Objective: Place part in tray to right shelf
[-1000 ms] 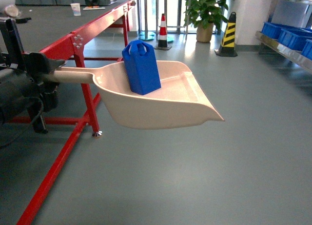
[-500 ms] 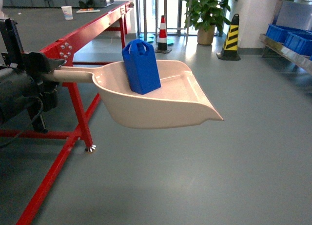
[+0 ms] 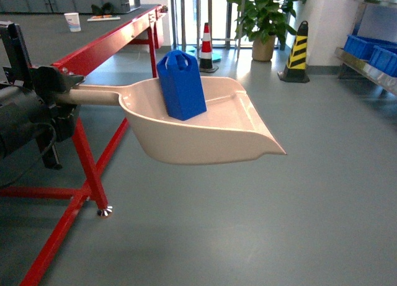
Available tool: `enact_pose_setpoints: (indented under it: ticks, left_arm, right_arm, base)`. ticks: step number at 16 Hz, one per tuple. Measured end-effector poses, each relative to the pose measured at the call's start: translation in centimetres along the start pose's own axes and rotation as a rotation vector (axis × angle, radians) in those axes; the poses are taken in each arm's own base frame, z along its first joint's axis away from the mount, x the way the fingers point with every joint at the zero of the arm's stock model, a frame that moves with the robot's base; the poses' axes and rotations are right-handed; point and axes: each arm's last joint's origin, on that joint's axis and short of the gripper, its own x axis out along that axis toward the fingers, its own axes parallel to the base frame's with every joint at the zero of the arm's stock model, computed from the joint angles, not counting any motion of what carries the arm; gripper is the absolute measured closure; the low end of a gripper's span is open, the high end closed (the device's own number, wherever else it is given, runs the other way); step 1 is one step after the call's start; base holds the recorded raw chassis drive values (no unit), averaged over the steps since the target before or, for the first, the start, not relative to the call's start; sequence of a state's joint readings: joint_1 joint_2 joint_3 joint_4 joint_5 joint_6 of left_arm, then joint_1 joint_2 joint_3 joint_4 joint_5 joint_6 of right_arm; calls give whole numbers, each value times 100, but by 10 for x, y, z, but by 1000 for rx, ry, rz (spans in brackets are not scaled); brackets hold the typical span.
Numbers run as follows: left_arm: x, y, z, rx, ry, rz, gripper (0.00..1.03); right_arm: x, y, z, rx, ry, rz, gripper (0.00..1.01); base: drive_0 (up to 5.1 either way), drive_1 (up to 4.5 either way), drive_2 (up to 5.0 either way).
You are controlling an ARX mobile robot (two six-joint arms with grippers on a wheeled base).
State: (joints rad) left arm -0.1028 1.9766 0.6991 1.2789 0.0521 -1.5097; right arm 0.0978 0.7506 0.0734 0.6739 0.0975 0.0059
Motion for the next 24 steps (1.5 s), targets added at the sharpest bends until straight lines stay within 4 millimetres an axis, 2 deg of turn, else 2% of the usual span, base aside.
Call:
enact_pose_setpoints:
  ticks: [24]
  left_arm:
    - [0,0,0,0,-5,1,89]
  right_arm:
    - [0,0,-1,-1,7,0,3]
  base:
    - [11,443,-420]
